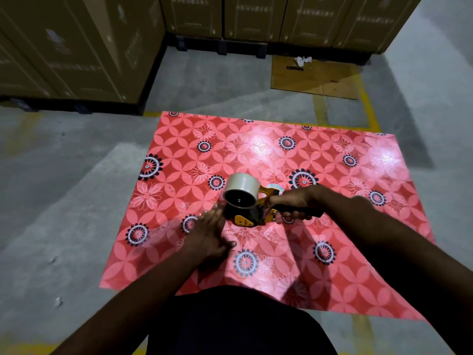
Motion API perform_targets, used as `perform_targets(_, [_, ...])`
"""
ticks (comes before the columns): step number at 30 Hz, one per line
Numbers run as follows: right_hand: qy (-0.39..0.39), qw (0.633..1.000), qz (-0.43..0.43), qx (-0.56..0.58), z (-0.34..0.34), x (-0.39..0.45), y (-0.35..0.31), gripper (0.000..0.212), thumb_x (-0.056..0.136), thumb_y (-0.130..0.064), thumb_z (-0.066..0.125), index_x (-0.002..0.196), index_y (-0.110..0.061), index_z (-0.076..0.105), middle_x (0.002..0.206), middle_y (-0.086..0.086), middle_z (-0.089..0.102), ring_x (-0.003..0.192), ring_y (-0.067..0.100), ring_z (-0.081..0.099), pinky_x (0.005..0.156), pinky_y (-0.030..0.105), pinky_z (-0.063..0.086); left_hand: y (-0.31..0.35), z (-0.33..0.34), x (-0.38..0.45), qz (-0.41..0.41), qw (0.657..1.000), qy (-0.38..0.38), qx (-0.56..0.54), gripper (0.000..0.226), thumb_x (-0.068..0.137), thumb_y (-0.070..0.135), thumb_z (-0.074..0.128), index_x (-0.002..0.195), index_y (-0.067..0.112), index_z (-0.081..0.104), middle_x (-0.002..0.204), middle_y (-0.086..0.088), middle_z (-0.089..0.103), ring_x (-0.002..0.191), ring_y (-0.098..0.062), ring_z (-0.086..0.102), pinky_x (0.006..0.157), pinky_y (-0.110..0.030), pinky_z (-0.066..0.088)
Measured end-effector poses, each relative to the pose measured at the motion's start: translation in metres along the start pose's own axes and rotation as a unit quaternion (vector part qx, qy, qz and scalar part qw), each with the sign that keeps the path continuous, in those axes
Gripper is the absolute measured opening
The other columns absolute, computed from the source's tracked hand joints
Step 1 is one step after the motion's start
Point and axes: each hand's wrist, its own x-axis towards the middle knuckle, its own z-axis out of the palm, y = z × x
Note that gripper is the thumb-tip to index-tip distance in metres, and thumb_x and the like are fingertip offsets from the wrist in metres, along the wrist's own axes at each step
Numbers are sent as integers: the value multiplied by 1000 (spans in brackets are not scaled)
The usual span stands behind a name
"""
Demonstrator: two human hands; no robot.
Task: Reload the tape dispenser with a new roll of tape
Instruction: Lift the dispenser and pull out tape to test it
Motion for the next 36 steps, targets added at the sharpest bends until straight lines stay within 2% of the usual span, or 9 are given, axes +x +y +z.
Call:
perform_targets(3, [19, 999, -3, -31, 4, -1, -4, 50, 70, -70, 54, 58, -23, 45, 57, 0, 37, 45, 16, 21, 50, 27, 16, 23, -13, -10, -42, 999, 23, -25, 105, 87, 83, 27, 157, 11, -4, 163, -12, -16, 154, -31, -4, 125, -43, -5])
perform_targets(7, [14, 998, -6, -58, 8, 3, -6, 49, 68, -70, 52, 65, -21, 44, 61, 2, 38, 46, 17, 23, 48, 26, 20, 39, -37, -27, -76, 993, -8, -96, 112, 86, 67, 57, 156, 12, -11, 166, -8, -7, 153, -29, -7, 110, -28, -14])
perform_targets(12, [9, 998, 2, -61, 4, 0, -8, 50, 72, -70, 51, 66, -21, 45, 59, 0, 39, 45, 16, 24, 49, 26, 20, 38, -24, -6, -54, 997, -51, -12, 102, 82, 86, 29, 153, 14, 14, 162, -11, 17, 151, -30, 7, 121, -38, -7])
perform_targets(16, [17, 999, -4, -50, 4, -2, -6, 50, 77, -69, 49, 63, -21, 46, 56, -1, 39, 43, 15, 24, 48, 23, 19, 20, -22, -7, -69, 993, -72, -61, 110, 83, 72, 49, 157, 11, -5, 166, -8, -5, 153, -25, -6, 121, -32, -9])
perform_targets(18, [23, 998, 3, -63, 0, -9, -3, 49, 83, -66, 48, 65, -20, 47, 53, -2, 39, 42, 15, 23, 47, 22, 19, 12, -21, -10, -21, 999, -21, -14, 106, 82, 75, 29, 157, 8, -6, 166, -12, -9, 153, -23, -12, 119, -33, -13])
perform_targets(20, [36, 997, 12, -61, -6, -16, 11, 49, 87, -63, 47, 66, -19, 48, 51, -2, 37, 41, 16, 24, 47, 22, 20, 9, -17, -6, 9, 1000, 13, 10, 104, 85, 79, 11, 158, 5, -1, 166, -15, -4, 153, -25, -8, 123, -39, -6])
perform_targets(24, [49, 997, 21, -55, -8, -25, 32, 52, 91, -63, 47, 65, -18, 46, 54, 0, 38, 41, 16, 28, 47, 23, 25, 17, -9, -4, -1, 1000, 4, 15, 104, 89, 78, 20, 156, -1, 10, 165, -19, 5, 154, -31, 5, 123, -50, 15])
perform_targets(30, [39, 999, 23, -25, -9, -31, 36, 56, 86, -71, 46, 63, -20, 44, 54, -1, 33, 44, 16, 23, 49, 24, 20, 40, 1, 6, 18, 999, 3, 32, 110, 85, 85, 15, 157, 5, -8, 162, -15, -20, 152, -28, -14, 124, -45, -3])
perform_targets(36, [42, 997, 44, -55, -14, -31, 34, 55, 85, -70, 47, 67, -19, 46, 55, 0, 36, 44, 16, 25, 48, 24, 22, 48, 6, 6, 67, 995, 34, 66, 97, 92, 76, 23, 158, 8, 3, 163, -14, -12, 153, -28, -5, 114, -40, -18])
